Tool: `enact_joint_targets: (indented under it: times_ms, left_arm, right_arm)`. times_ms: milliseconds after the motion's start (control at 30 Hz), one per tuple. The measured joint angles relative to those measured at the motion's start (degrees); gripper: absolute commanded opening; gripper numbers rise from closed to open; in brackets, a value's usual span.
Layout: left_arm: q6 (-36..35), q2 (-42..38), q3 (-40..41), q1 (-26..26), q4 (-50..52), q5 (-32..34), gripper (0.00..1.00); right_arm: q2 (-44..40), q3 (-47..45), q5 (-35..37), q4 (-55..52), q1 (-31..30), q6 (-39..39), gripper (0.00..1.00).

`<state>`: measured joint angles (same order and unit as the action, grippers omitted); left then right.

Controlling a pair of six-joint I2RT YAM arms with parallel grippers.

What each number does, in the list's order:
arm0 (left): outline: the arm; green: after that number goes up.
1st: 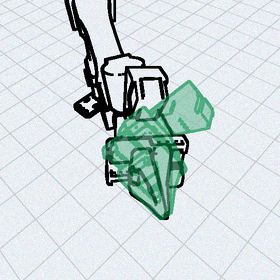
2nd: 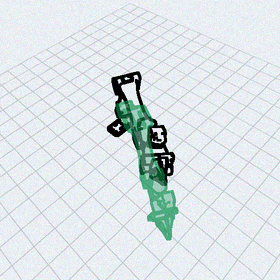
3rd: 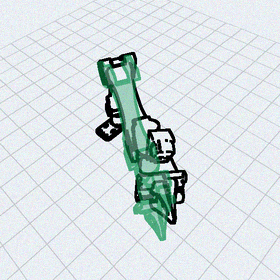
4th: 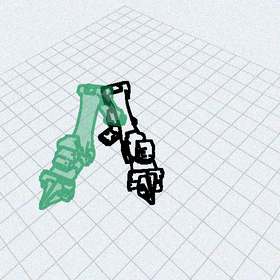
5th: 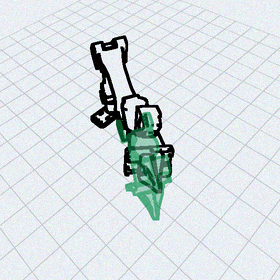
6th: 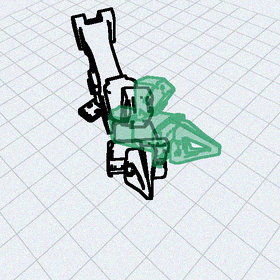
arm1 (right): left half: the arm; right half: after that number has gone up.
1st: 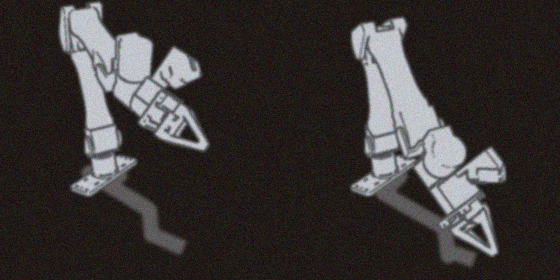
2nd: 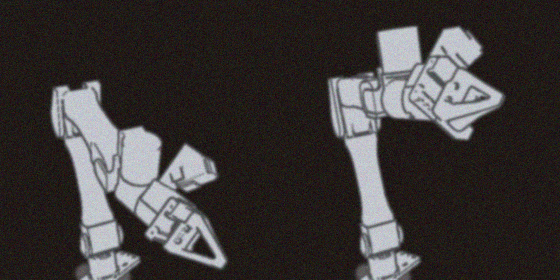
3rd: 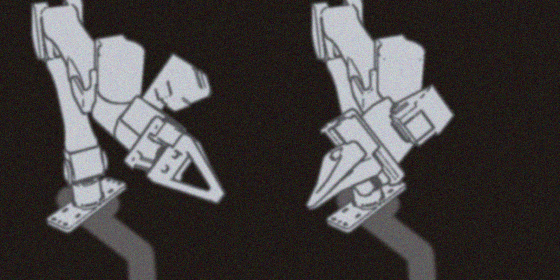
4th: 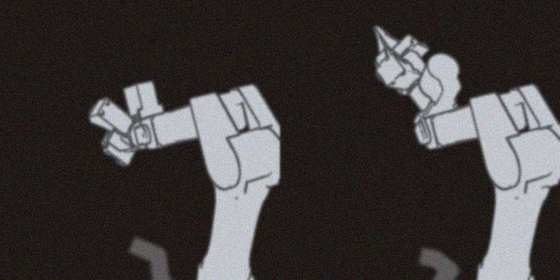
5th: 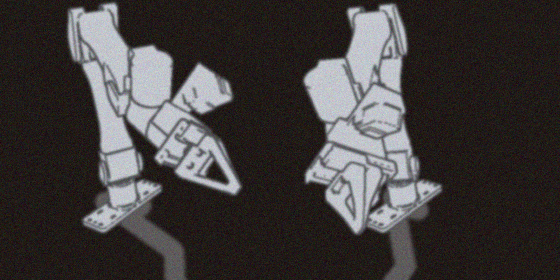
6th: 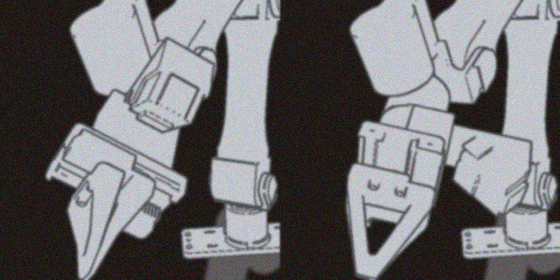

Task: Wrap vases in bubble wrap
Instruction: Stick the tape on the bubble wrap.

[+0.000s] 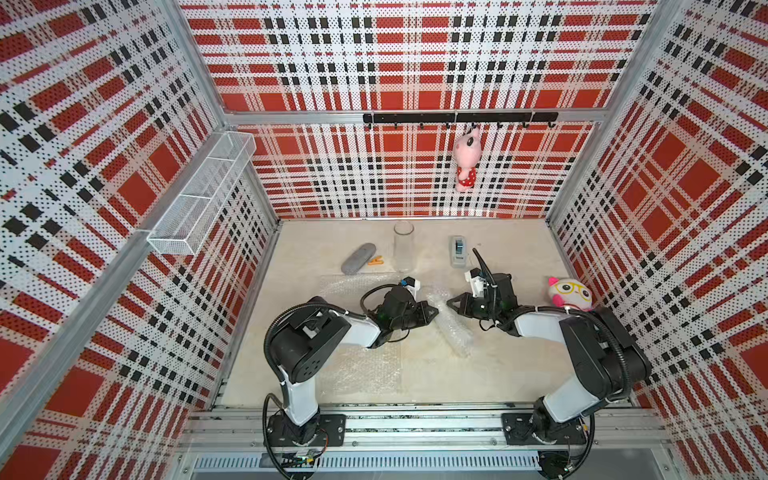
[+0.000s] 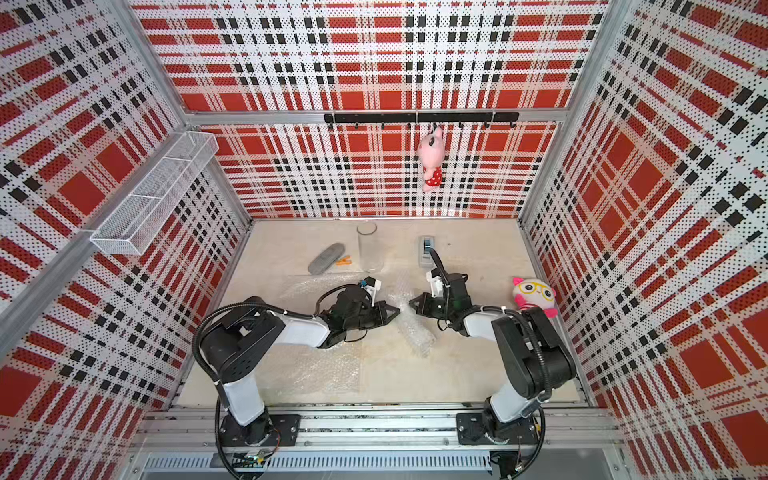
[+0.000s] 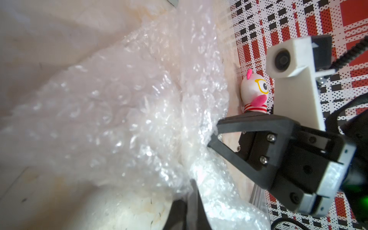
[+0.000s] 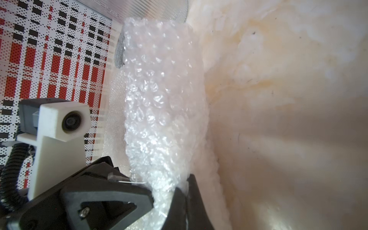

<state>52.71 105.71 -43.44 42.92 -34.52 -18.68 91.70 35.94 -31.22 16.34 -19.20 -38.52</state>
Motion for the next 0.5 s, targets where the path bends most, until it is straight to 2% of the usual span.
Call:
enact_joint_targets:
  times_ms: [67,100,167,200,267,333,400,500]
  left_arm:
    - [0.0,0.2,-0.4,0.2,0.3,0.0,0.0]
    - [0.1,0.4,-0.8,0.4,0.3,0.0,0.0]
    - [0.1,0.6,-1.3,0.8,0.3,-0.1,0.07]
    - [0.2,0.6,-1.4,0.9,0.3,-0.1,0.13]
    - [0.3,0.6,-1.6,1.0,0.4,-0.2,0.21]
    - [0.4,0.6,-1.6,1.1,0.5,-0.2,0.29]
    - [0.5,0.6,-1.7,1.1,0.9,-0.2,0.43]
    - [0.5,0.6,-1.8,1.1,1.8,-0.1,0.58]
  right_arm:
    - [-1.3,0.9,0.7,-3.9,0.0,1.2,0.39]
    - [-2.1,1.7,1.4,-6.6,-0.1,2.5,0.51]
    - [-4.2,3.8,2.8,-12.5,-0.5,5.0,0.71]
    - [-5.4,4.9,3.8,-15.4,-0.6,6.4,0.78]
    - [-7.8,7.3,5.6,-19.8,-0.7,8.9,0.87]
    - [-9.9,8.7,7.0,-22.8,-0.8,10.6,0.92]
    - [-11.2,9.5,8.1,-24.9,-0.8,11.9,0.99]
    - [-11.2,9.7,8.7,-27.3,-1.0,13.2,1.0]
